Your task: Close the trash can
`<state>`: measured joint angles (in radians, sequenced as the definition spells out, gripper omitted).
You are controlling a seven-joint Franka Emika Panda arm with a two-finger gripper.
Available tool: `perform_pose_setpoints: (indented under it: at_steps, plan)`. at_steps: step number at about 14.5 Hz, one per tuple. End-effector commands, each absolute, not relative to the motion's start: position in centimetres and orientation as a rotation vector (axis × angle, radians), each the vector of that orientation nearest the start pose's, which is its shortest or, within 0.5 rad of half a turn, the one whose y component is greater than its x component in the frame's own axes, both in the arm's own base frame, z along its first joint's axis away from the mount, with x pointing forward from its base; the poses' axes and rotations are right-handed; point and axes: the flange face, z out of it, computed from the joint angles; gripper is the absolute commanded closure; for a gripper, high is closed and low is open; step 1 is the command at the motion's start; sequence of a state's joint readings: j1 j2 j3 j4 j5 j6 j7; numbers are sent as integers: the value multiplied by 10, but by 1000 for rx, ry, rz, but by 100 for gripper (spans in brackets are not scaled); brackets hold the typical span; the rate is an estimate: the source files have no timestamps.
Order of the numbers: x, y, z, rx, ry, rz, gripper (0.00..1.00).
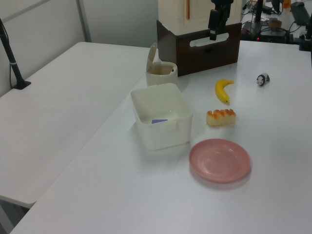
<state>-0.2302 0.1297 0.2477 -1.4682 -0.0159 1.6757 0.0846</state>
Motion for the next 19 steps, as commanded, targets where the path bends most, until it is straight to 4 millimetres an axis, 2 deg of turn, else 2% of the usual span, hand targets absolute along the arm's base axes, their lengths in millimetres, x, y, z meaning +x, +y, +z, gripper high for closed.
perform_pose_setpoints:
  at_steps: [1,19]
  plan:
    - [593,-5,614,-3107,4,-111,0]
    - [597,-1,608,-3120,-14,-105,0]
